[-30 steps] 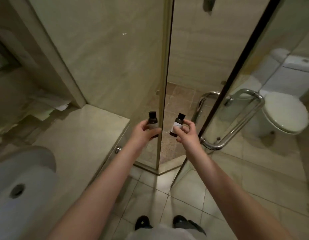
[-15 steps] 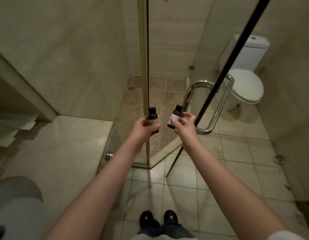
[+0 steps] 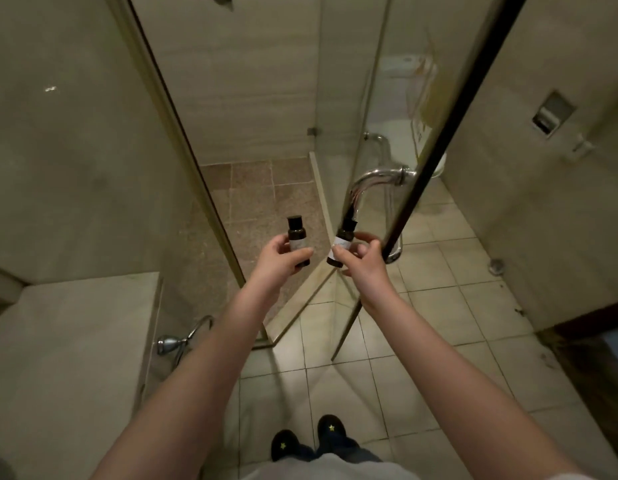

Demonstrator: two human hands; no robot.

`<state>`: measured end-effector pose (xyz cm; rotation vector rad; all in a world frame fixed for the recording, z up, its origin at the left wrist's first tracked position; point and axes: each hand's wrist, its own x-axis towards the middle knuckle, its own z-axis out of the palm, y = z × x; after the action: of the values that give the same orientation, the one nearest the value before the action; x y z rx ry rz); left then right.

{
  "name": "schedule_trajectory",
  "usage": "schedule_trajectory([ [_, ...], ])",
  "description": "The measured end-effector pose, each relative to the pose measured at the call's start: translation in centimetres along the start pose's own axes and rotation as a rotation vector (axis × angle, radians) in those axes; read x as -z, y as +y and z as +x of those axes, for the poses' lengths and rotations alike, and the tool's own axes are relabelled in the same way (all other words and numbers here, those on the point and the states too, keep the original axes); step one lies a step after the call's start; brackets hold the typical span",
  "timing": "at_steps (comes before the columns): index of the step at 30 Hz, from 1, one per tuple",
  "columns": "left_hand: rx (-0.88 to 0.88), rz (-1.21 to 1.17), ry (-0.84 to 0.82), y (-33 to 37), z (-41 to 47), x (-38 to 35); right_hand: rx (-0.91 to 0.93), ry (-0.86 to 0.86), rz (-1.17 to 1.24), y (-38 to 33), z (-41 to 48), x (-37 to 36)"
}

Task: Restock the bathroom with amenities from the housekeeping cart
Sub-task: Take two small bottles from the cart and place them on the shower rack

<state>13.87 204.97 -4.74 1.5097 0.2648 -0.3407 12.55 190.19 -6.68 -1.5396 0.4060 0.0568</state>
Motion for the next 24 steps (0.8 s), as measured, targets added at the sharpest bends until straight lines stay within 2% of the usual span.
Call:
schedule_trajectory([
  [20, 0.0, 0.128, -0.334, 1.0, 2.6, -16.0, 0.007, 0.359, 0.092, 0.1, 0.5, 19.8],
  [24, -0.005, 0.133, -0.356, 1.3, 3.3, -17.9, -0.017, 0.339, 0.054, 0.2, 0.3, 21.4],
])
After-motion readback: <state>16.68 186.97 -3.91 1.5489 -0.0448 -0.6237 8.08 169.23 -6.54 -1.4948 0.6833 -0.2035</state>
